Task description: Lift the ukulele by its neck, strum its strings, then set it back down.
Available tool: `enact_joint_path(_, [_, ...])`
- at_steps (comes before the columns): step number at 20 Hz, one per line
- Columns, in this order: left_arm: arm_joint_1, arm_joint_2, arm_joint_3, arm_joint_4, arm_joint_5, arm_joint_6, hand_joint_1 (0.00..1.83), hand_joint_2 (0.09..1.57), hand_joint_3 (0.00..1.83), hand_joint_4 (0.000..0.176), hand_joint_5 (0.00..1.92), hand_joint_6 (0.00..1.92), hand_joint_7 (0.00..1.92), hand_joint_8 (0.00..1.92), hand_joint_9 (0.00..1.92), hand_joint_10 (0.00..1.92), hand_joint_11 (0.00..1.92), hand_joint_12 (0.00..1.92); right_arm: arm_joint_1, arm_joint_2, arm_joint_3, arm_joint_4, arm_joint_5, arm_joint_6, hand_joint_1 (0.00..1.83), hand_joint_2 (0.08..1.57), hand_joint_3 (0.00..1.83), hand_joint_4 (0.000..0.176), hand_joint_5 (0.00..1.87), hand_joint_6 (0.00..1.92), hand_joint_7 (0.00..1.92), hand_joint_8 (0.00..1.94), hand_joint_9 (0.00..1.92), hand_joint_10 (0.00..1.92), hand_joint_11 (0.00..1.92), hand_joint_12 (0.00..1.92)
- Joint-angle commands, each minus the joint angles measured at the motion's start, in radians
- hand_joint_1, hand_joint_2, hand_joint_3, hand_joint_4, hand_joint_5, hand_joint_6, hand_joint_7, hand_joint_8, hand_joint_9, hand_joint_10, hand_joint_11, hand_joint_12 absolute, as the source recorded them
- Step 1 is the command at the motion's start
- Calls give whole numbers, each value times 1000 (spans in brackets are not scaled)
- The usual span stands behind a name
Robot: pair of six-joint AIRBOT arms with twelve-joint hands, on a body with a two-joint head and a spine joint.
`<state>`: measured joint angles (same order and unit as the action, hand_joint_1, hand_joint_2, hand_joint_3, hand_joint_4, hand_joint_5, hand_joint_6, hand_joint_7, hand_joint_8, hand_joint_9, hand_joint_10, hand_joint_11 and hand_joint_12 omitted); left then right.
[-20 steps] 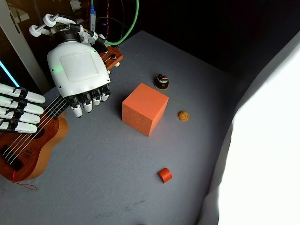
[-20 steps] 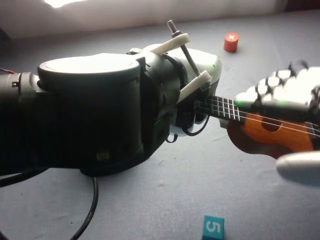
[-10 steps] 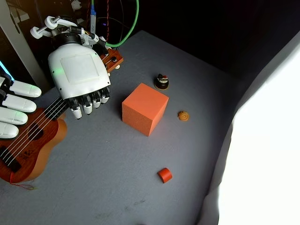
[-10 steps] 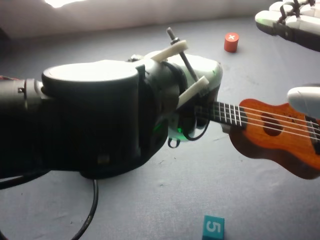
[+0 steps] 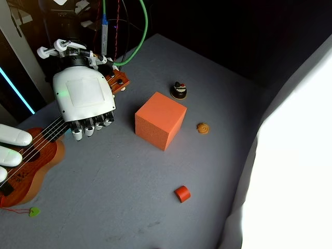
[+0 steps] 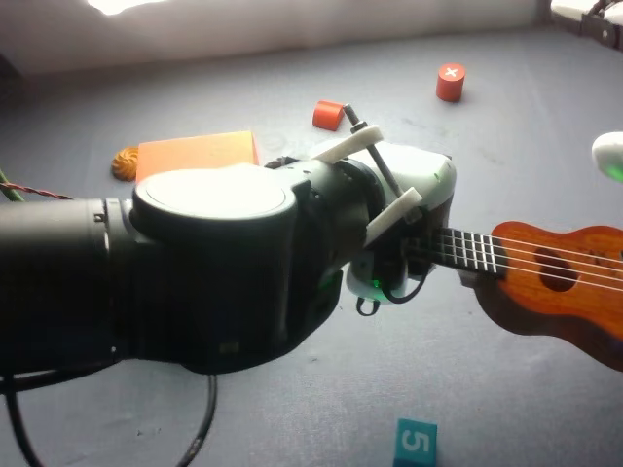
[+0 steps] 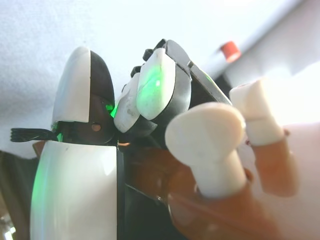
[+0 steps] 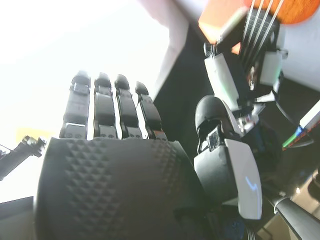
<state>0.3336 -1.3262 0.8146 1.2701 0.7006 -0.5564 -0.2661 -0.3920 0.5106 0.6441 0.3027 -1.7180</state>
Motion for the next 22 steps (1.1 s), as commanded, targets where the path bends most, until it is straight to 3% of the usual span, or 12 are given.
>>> enact_joint_path(1, [-3,-6,3,67,-26,-8,1521,1209,0,0,1283,1921,1339,1921,1448,1921,1495,1921,9,6,5,-11,131,-6,0,1348,0,0,15,4,47,10,12,5,0,0])
enact_joint_path(4, [18,-20,19,104,-49,-34,1512,1218,0,3,1278,1921,1354,1921,1454,1921,1501,1921,4,6,5,5,134,-16,0,1351,1,0,4,2,21,2,0,0,0,0])
enact_joint_path(14, [114,-37,73,343,-49,-318,1502,1219,1,19,1279,1921,1357,1921,1447,1921,1487,1921,4,2,0,23,98,-28,2,1355,3,0,30,13,32,4,1,0,0,0])
enact_joint_path(19, [144,-63,116,470,-49,-388,1510,1214,0,23,1288,1921,1369,1921,1459,1921,1507,1921,5,2,-4,23,92,-32,0,1356,3,0,9,4,22,1,0,0,0,0])
enact_joint_path(22, [155,-78,136,476,-42,-388,1508,1212,0,22,1276,1921,1358,1921,1449,1921,1494,1921,5,2,-8,23,89,-35,0,1352,1,0,0,0,20,3,0,0,0,0])
